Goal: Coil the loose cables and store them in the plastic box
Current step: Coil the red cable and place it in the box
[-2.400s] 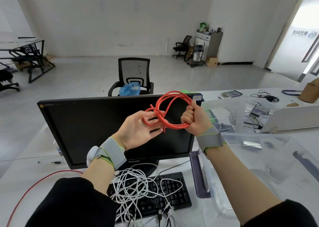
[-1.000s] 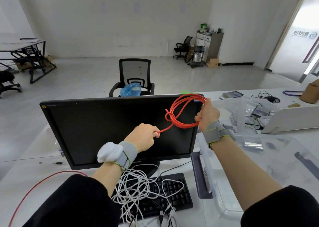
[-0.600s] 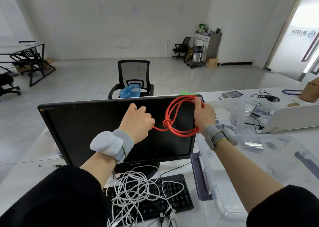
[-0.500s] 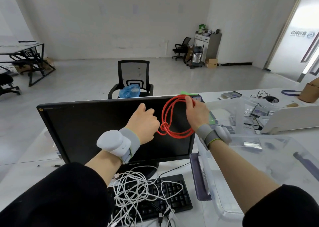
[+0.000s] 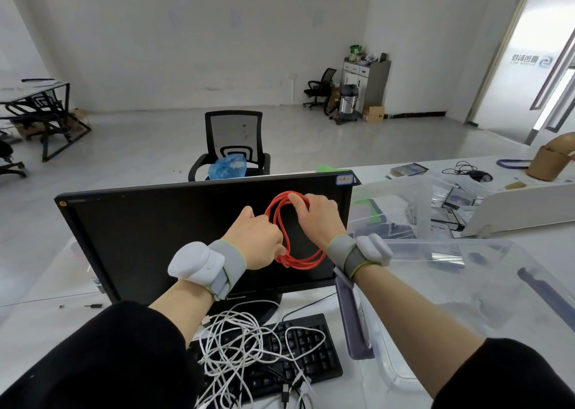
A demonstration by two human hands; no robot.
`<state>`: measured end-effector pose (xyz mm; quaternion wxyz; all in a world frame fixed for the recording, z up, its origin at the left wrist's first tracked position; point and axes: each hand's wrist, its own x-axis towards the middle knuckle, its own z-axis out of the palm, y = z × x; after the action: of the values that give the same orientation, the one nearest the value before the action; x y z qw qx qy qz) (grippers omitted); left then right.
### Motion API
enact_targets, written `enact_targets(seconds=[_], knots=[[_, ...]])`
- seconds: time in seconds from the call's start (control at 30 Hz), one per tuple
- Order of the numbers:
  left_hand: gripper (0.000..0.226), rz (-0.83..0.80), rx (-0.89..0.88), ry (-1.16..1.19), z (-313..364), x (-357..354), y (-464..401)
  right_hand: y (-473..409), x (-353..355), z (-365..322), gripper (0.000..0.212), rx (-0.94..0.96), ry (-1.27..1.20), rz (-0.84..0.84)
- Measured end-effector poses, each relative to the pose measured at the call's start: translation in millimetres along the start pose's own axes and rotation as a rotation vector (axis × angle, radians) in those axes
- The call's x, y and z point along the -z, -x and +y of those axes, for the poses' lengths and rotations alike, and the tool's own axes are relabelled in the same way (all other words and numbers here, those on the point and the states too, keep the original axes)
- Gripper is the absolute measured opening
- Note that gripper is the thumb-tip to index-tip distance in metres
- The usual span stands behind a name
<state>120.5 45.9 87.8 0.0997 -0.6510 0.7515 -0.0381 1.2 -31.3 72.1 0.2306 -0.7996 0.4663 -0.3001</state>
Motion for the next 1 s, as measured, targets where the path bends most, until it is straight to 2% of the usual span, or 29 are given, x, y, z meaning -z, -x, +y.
enact_targets(seconds=[0.2,0.33,0.43,0.57,0.73,0.8,0.87,0.97,1.0], knots=[[0.031,-0.041,0.141,0.314,-14,-20,11,5,-2,11,0.047,-0.167,-0.208,-0.01],[0.029,-0.096,0.138,0.54,-19,-13,15,-2,-1,11,0.047,-0.29,-0.349,-0.004],[0.027,-0.131,0.11,0.626,-26,0,19,-5,-4,15,0.044,-0.393,-0.524,-0.052],[0.025,0.033,0.118,0.772,-30,-12,21,-1,-2,12,0.043,-0.469,-0.816,-0.118],[0.02,0.397,0.204,1.35,-21,-44,22,-2,2,8,0.048,-0.547,-1.13,-0.139],[0.02,0.472,0.275,1.399,-19,-49,19,-2,2,5,0.05,-0.55,-1.201,-0.159],[0.03,0.45,0.296,1.474,-14,-48,18,-2,2,1,0.051,-0.533,-1.238,-0.179],[0.064,0.361,0.324,1.931,-7,-45,16,-3,6,-3,0.051,-0.493,-1.275,-0.19],[0.076,0.333,0.332,2.006,-6,-44,15,-4,7,-3,0.051,-0.48,-1.269,-0.193]])
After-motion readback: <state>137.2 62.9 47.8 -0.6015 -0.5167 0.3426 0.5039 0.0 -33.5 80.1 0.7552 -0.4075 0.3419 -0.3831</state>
